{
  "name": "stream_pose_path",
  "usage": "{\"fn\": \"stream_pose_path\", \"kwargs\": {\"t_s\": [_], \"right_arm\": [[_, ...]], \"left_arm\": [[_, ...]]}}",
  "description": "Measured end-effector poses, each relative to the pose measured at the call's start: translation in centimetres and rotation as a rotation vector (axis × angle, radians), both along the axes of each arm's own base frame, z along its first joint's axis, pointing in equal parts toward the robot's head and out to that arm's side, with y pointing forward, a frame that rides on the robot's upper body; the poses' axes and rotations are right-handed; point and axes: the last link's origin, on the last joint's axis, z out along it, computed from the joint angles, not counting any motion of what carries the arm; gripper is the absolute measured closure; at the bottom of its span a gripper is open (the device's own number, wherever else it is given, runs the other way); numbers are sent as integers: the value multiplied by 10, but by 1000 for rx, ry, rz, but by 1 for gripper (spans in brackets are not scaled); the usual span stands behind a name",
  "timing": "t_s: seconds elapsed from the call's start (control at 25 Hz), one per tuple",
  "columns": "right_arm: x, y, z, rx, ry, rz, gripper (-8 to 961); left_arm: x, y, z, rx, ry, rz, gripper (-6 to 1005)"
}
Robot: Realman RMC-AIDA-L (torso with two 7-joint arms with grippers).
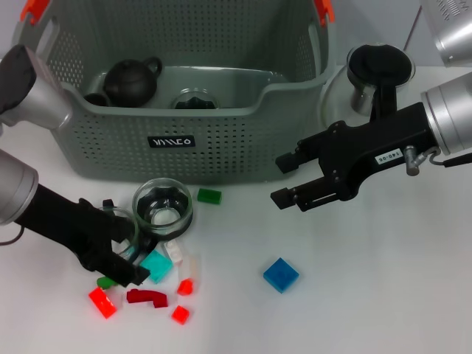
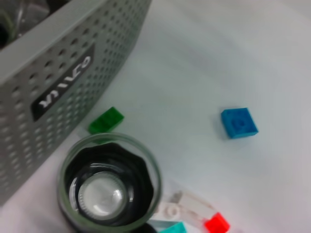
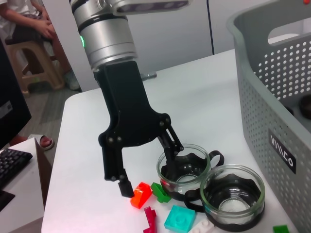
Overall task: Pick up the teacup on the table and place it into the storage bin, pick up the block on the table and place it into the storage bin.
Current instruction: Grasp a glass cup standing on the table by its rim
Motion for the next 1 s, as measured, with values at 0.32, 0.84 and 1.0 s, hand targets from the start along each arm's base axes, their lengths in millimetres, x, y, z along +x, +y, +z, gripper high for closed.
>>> {"fn": "stream_pose_path", "kwargs": {"t_s": [0.32, 0.84, 1.0], "right_arm": [[0, 0, -1, 2, 2, -2, 271], [1, 2, 0, 14, 8, -10, 271], [1, 3, -1, 17, 8, -15, 270]], "left_arm": [[-6, 5, 2, 30, 39, -2, 93], [-12, 10, -14, 25, 93, -6, 93], [-14, 12, -19, 30, 98, -6, 93]]}}
